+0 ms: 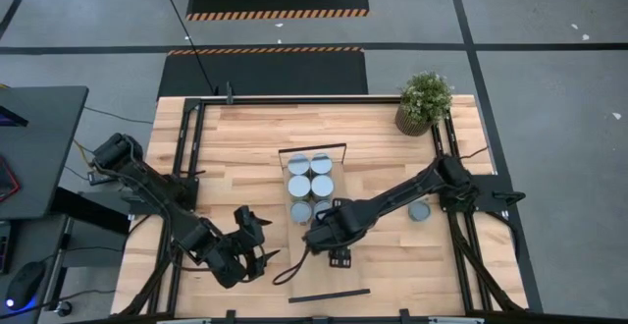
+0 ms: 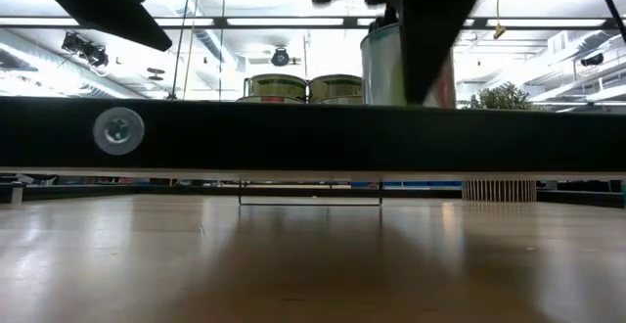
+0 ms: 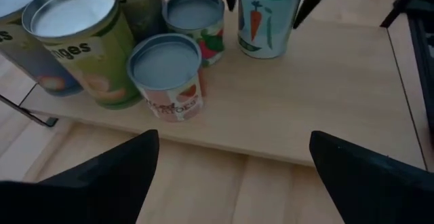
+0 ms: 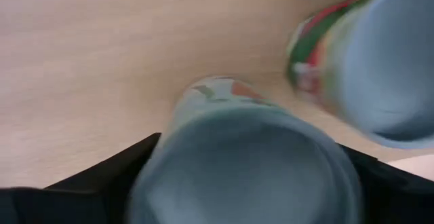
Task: Pick and place cans onto a shelf
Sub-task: Put the large canned mixed vegetable on the shelf, then put the small canned tuna on the shelf
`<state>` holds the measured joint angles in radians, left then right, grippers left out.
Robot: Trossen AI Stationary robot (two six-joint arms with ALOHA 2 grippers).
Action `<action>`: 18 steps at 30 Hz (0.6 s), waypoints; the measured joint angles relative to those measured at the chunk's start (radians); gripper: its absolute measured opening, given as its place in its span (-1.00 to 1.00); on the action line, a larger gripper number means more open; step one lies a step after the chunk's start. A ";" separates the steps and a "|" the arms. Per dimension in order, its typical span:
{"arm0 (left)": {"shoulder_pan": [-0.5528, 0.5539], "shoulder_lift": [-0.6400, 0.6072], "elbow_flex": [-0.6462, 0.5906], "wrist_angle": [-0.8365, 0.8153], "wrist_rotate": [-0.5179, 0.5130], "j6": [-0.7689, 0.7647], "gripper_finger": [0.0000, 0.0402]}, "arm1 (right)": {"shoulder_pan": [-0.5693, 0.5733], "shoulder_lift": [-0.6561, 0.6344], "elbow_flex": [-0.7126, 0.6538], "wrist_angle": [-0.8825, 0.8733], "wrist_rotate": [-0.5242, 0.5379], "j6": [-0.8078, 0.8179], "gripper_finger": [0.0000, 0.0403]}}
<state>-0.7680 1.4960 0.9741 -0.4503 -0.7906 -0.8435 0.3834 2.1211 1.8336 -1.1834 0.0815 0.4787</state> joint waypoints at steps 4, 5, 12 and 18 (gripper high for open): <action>0.001 0.000 0.000 -0.002 0.000 0.001 0.92 | 0.015 -0.052 0.000 0.001 0.051 0.014 0.78; 0.001 0.000 0.000 -0.002 0.000 0.001 0.92 | 0.021 -0.063 0.000 0.000 0.058 0.015 0.78; 0.001 0.000 0.000 -0.002 0.000 -0.002 0.92 | 0.085 -0.149 0.000 -0.131 0.229 0.047 0.78; 0.001 0.001 0.000 -0.002 0.000 -0.002 0.92 | 0.124 -0.233 -0.132 -0.208 0.268 0.152 0.78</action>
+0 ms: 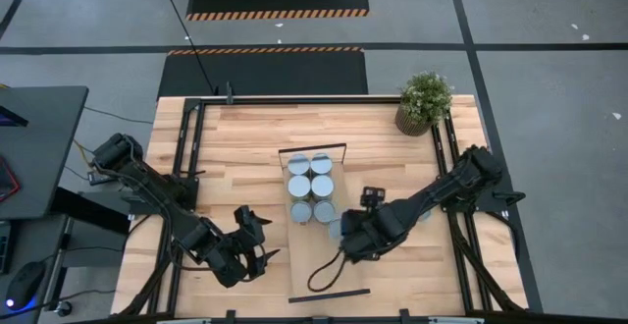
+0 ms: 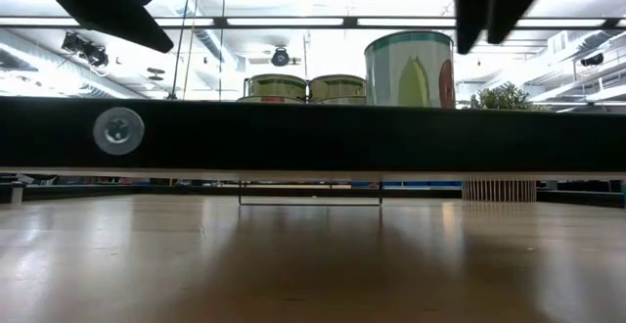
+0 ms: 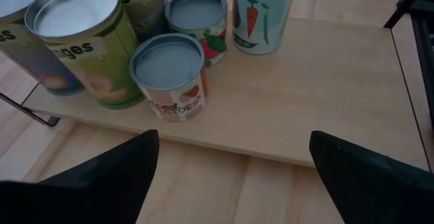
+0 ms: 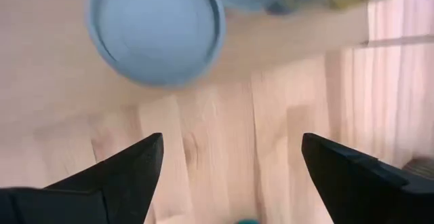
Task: Pick and place cans onto a shelf
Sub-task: Put the small canned tuna on the shelf
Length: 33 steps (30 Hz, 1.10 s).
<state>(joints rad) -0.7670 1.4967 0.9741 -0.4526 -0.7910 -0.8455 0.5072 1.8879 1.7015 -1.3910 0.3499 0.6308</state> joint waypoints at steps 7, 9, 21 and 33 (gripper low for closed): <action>0.001 0.000 0.000 -0.001 0.002 0.002 0.92 | 0.030 -0.177 -0.312 0.167 -0.060 0.080 0.78; 0.001 0.000 0.000 -0.001 0.003 0.003 0.92 | 0.029 -0.230 -0.418 0.210 -0.096 0.117 0.78; 0.005 0.000 0.000 -0.004 0.003 0.004 0.92 | -0.020 -0.468 -0.865 0.325 -0.240 0.262 0.85; 0.030 0.000 -0.001 -0.010 0.036 0.003 0.92 | -0.159 -0.476 -0.988 0.366 -0.317 0.128 0.98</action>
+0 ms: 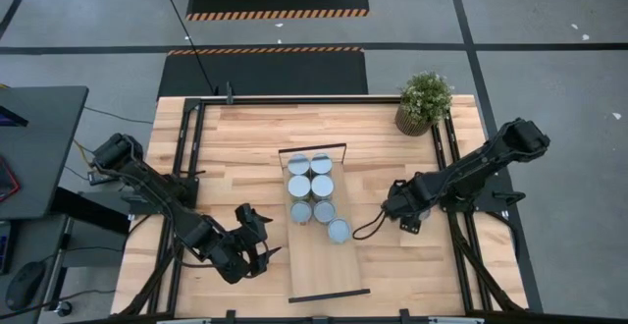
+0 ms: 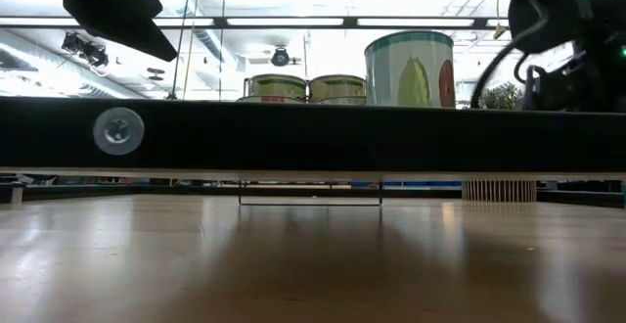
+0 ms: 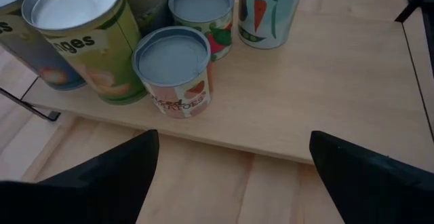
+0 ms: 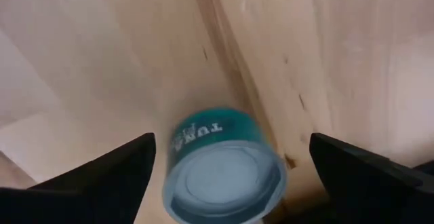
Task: Pick and place cans onto a shelf
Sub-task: Put the small canned tuna on the shelf
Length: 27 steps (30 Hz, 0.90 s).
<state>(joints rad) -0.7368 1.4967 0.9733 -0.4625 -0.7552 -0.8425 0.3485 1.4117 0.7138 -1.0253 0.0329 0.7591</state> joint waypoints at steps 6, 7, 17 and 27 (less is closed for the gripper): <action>0.000 0.000 0.000 0.000 0.002 -0.003 0.92 | -0.024 0.000 -0.068 0.016 -0.066 -0.011 0.97; 0.000 0.000 0.000 0.000 0.002 -0.003 0.92 | -0.024 0.000 -0.076 0.015 -0.073 -0.011 0.96; 0.000 0.000 0.000 0.000 0.002 0.000 0.92 | -0.024 -0.003 -0.124 0.067 -0.085 -0.015 0.58; 0.000 0.000 0.000 0.001 0.002 -0.001 0.92 | 0.046 -0.003 0.163 0.059 -0.053 0.017 0.55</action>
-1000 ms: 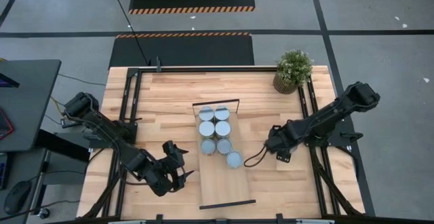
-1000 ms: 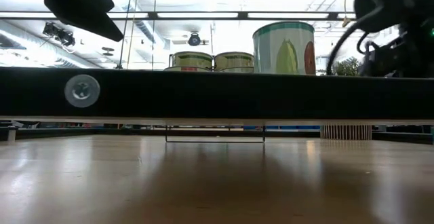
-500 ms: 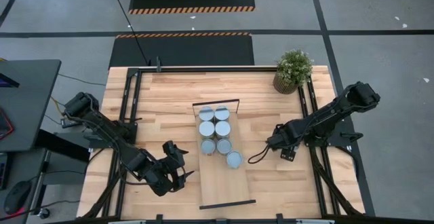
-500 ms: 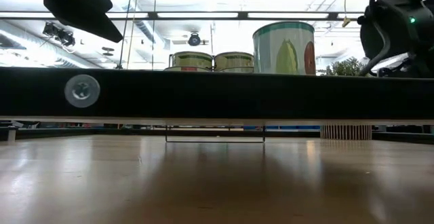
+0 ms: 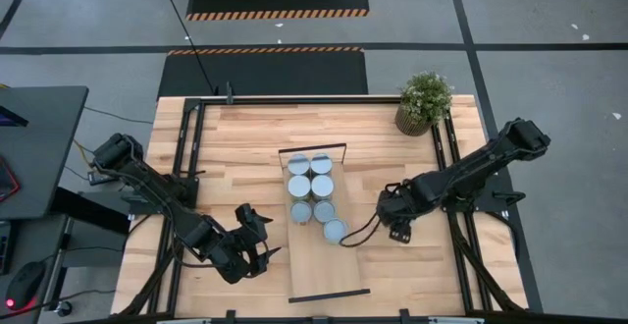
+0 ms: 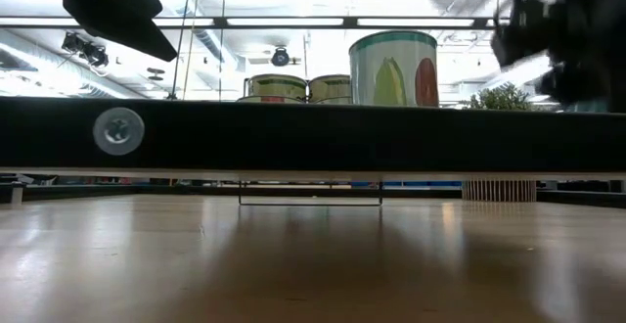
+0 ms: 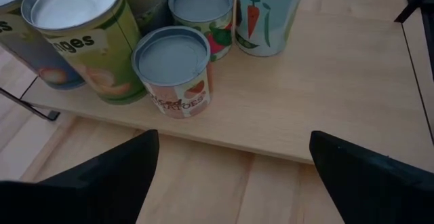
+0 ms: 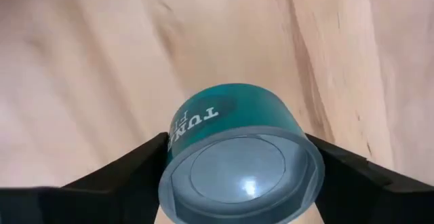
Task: Pick and place cans onto a shelf
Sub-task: Put the small canned tuna on the shelf
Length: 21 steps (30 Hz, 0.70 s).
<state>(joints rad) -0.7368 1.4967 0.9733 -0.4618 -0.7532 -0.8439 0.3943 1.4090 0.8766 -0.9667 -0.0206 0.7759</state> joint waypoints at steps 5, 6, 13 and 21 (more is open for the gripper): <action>0.000 0.000 0.000 0.000 0.000 -0.001 0.92 | 0.075 0.000 0.149 -0.107 0.050 0.067 0.55; 0.000 0.000 0.000 0.000 0.000 -0.001 0.92 | 0.087 0.000 0.176 -0.114 0.052 0.081 0.55; 0.008 0.000 0.000 0.000 0.000 0.017 0.92 | 0.142 0.101 0.360 -0.055 0.140 0.082 0.55; 0.008 0.000 0.000 -0.008 0.000 0.019 0.92 | 0.106 0.366 0.626 -0.057 0.108 -0.016 0.55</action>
<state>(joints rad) -0.7292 1.4971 0.9733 -0.4701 -0.7532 -0.8251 0.5007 1.7746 1.5027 -1.0238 0.0877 0.7600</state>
